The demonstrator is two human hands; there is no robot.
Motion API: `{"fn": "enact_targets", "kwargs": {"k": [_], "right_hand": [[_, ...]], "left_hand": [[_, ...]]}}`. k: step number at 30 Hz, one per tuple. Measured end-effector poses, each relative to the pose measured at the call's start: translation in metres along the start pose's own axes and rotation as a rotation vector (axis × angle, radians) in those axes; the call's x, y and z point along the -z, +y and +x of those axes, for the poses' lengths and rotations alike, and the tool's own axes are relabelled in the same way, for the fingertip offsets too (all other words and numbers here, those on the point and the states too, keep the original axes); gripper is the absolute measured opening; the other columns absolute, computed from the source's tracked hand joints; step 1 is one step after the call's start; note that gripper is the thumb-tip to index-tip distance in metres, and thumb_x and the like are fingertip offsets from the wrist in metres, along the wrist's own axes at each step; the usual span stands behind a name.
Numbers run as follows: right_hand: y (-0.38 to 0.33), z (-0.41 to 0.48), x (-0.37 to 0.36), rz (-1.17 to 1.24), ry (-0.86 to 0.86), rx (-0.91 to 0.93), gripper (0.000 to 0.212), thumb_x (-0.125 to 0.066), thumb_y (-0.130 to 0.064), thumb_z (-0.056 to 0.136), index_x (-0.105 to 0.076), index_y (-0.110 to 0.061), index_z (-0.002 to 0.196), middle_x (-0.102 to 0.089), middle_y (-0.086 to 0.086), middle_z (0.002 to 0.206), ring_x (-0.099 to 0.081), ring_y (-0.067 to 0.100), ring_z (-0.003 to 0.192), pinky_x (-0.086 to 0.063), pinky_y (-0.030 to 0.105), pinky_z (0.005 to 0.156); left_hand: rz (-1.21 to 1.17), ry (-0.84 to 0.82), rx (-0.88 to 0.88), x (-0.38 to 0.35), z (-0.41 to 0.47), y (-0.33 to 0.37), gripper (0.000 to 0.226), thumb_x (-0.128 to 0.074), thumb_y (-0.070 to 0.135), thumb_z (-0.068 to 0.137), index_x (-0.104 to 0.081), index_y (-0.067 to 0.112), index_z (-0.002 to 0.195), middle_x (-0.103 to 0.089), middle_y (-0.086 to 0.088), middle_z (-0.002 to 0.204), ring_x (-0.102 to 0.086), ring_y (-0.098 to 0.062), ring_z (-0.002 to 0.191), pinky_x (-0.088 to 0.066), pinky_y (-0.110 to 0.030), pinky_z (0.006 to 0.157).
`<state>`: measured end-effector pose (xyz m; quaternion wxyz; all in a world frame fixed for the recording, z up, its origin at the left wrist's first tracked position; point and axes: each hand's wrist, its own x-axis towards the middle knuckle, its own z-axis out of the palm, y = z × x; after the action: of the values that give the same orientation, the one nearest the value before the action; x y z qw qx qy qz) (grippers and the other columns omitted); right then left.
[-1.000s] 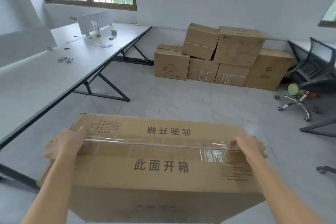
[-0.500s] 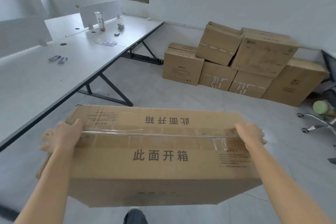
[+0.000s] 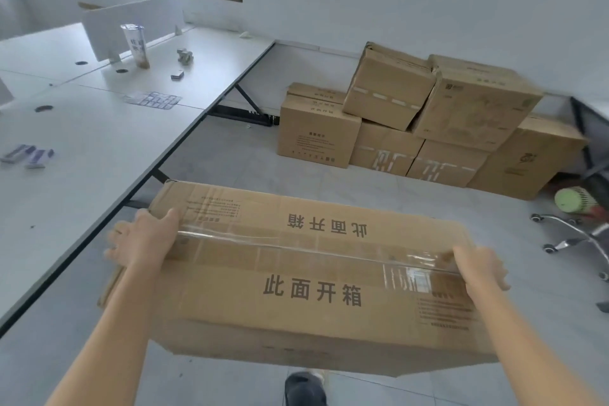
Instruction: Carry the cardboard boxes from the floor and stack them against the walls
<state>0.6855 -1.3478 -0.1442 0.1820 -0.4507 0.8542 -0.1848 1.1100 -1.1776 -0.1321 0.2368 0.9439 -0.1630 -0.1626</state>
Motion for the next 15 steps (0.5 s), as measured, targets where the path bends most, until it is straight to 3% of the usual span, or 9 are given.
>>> {"fn": "enact_targets", "kwargs": {"k": [9, 15], "right_hand": [[-0.138, 0.147, -0.075, -0.01, -0.093, 0.009, 0.039, -0.046, -0.027, 0.088, -0.055, -0.001, 0.115, -0.049, 0.021, 0.121, -0.043, 0.036, 0.114, -0.031, 0.043, 0.099], [-0.239, 0.239, -0.116, -0.021, -0.172, 0.06, 0.042, -0.044, -0.033, 0.086, -0.056, -0.004, 0.113, -0.054, 0.019, 0.116, -0.047, 0.036, 0.109, -0.034, 0.042, 0.096]], "left_hand": [[-0.013, -0.02, 0.064, -0.066, 0.123, 0.143, 0.07, -0.038, 0.053, 0.08, -0.045, 0.008, 0.132, -0.041, -0.025, 0.135, -0.034, -0.039, 0.125, -0.029, -0.051, 0.104], [0.05, 0.087, 0.12, -0.088, 0.191, 0.235, 0.059, -0.042, 0.043, 0.091, -0.043, 0.003, 0.133, -0.035, -0.031, 0.137, -0.029, -0.039, 0.129, -0.024, -0.05, 0.104]]}}
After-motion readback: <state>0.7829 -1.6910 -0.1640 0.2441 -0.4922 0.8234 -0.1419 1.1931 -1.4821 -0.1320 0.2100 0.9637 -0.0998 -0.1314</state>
